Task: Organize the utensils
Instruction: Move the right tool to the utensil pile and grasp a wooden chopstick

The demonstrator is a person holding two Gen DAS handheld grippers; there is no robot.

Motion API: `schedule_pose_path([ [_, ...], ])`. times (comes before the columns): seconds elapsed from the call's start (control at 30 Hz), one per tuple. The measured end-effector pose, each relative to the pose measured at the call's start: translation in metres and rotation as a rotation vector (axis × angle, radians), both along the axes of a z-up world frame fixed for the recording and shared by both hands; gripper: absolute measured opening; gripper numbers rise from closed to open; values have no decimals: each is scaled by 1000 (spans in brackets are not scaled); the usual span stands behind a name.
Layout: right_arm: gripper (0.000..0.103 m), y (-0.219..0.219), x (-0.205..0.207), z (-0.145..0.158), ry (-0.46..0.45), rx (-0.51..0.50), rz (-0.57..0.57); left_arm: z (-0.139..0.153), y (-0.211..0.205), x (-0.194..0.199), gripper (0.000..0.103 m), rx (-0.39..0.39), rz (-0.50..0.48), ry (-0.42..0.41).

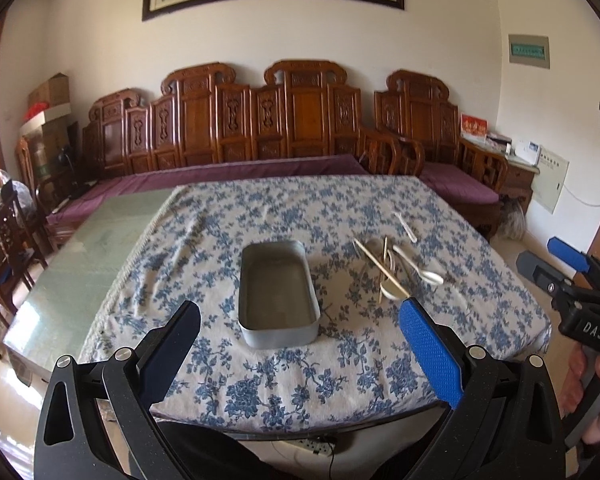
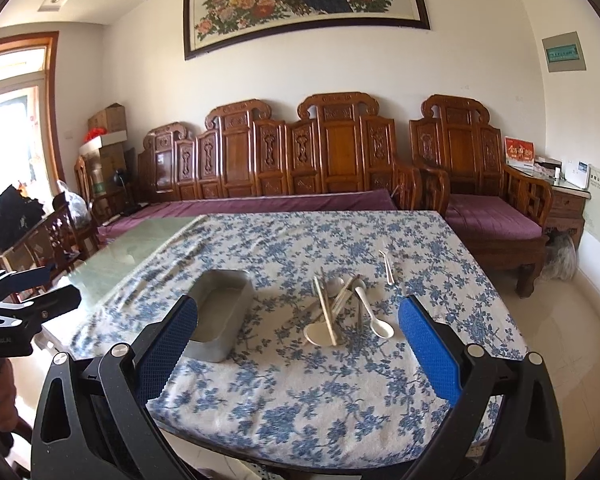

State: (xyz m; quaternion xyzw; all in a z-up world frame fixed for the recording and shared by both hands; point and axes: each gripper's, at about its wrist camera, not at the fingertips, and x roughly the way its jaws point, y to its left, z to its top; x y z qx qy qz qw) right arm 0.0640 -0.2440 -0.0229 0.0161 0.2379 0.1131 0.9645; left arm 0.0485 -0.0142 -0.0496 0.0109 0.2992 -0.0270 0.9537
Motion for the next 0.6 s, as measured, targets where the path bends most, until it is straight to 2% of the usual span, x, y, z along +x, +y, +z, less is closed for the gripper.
schedule_pose_path([
  [0.23,97,-13,47,-31,39,-38,-8,-30,-4,39,97,14,-29,76],
  [0.43,75,-29,93,-52,80,-41,-6,-49,-12,73,96,16,-69,115],
  [0.5,62,-32,106,-59,101,-35,-1,-54,-17,84,96,13,-79,129],
  [0.6,51,-37,129,-72,133,-28,11,-63,-21,99,96,3,-94,147],
])
